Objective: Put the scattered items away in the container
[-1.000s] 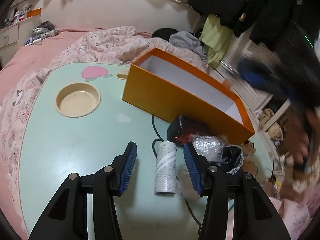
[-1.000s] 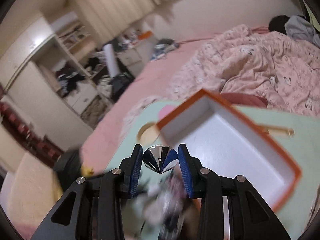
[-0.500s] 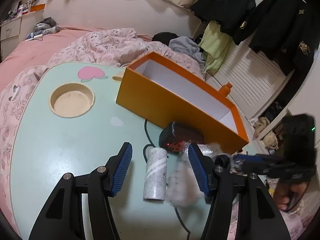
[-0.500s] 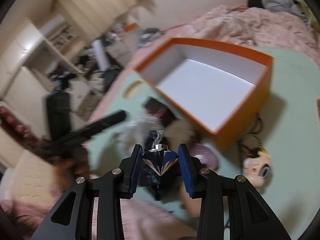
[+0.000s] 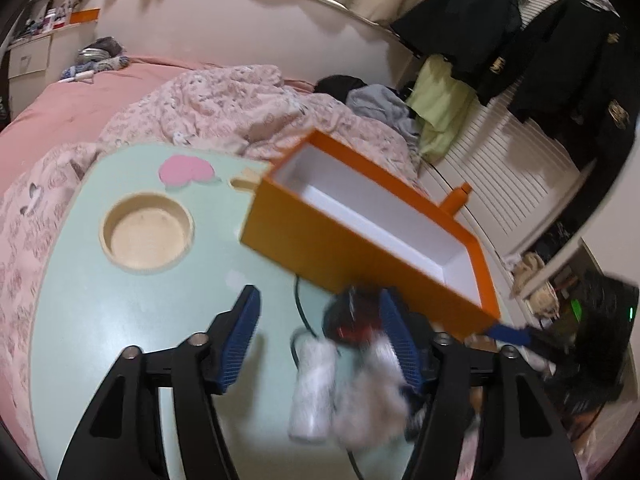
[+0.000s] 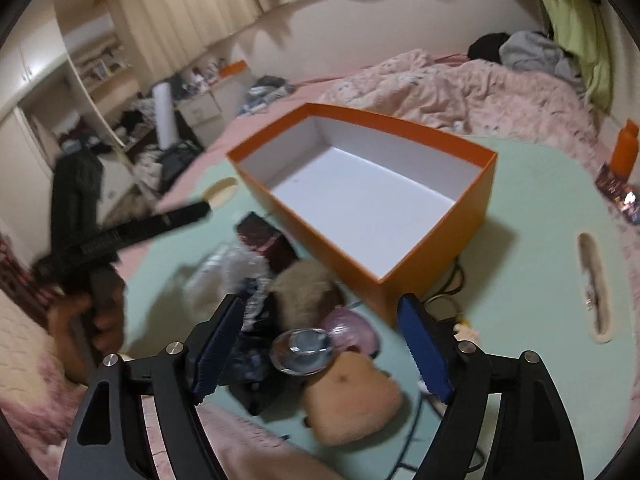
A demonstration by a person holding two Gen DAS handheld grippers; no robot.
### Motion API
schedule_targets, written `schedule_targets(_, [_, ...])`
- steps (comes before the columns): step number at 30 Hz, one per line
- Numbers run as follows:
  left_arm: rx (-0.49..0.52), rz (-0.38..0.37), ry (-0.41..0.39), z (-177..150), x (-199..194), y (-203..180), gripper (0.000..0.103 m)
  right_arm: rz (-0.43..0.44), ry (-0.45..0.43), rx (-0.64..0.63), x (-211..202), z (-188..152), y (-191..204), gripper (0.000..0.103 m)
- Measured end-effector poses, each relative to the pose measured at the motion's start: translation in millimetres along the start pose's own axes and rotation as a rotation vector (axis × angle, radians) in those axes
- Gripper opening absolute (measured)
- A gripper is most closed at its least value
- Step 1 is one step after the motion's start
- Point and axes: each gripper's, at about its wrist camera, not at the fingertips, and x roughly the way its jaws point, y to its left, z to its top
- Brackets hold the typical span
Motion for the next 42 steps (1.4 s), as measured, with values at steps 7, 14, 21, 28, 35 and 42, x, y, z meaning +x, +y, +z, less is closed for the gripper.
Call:
schedule_targets(7, [-0.025,-0.027,0.038,15.1,20.4,-1.9,0.068,-0.036,-0.018,0.007,9.6,11.1,-13.1,0.079])
schedule_targets(14, [0.0,-0.018,0.083,8.4,38.8,-13.0,0.068,-0.071,-0.048,0.012,14.6,32.0,-32.3,0.079])
schedule_targets(21, [-0.019,-0.007,0.1,11.6,47.7,-12.1,0.068,-0.062,-0.055,-0.004,28.3,56.1,-51.9,0.059])
schedule_targets(28, [-0.03,0.026,0.093,23.3,53.4,-6.2,0.068,-0.063,-0.036,-0.009,41.4,74.0,-61.1,0.058])
schedule_targets(35, [-0.035,0.052,0.086,37.5,61.8,-4.6,0.068,-0.074,-0.038,-0.012,55.4,87.8,-62.4,0.058])
schedule_targets(42, [0.033,0.024,0.104,13.8,23.4,-9.1,0.068,-0.03,-0.11,-0.031,1.1,60.6,-51.7,0.059])
